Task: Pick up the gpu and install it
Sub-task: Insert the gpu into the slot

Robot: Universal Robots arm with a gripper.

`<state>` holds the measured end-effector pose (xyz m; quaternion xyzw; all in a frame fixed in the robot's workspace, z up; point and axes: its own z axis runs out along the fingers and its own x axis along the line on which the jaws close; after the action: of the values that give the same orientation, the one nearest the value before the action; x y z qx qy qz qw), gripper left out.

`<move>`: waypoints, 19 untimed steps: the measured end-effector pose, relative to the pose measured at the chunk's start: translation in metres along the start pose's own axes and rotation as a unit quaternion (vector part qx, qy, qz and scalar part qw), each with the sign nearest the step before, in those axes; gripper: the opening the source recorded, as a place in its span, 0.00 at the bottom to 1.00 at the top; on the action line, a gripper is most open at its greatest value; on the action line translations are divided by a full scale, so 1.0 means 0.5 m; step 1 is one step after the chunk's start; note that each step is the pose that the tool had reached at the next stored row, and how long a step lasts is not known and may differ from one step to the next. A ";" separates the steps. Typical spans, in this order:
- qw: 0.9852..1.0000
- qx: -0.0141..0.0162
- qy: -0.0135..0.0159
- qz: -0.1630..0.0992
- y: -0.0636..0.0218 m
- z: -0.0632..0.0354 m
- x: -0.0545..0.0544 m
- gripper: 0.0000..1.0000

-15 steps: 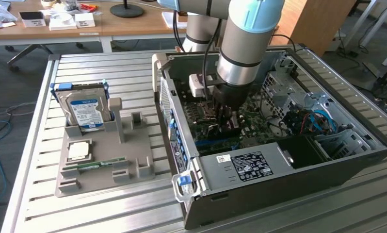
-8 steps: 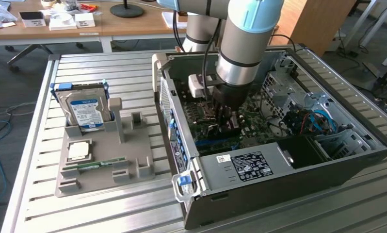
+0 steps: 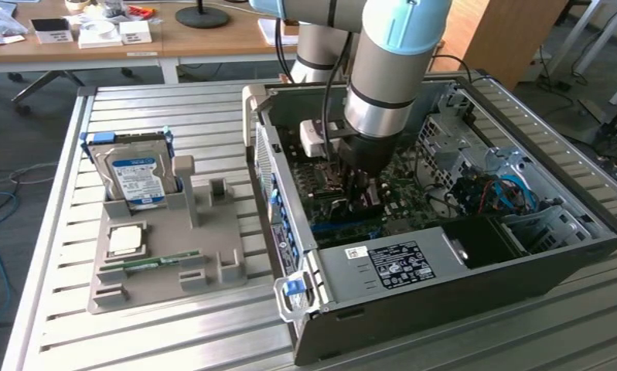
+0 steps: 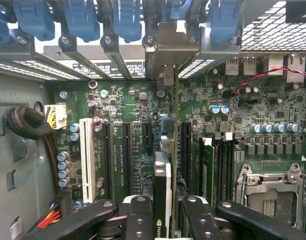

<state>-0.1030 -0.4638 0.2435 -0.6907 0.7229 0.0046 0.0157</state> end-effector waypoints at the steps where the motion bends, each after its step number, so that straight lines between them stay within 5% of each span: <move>1: 1.000 0.000 0.000 0.000 0.000 0.001 0.000 0.27; 19: 1.000 0.000 0.000 0.000 0.000 -0.001 0.000 0.27</move>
<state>-0.1031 -0.4638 0.2442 -0.6911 0.7226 0.0047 0.0158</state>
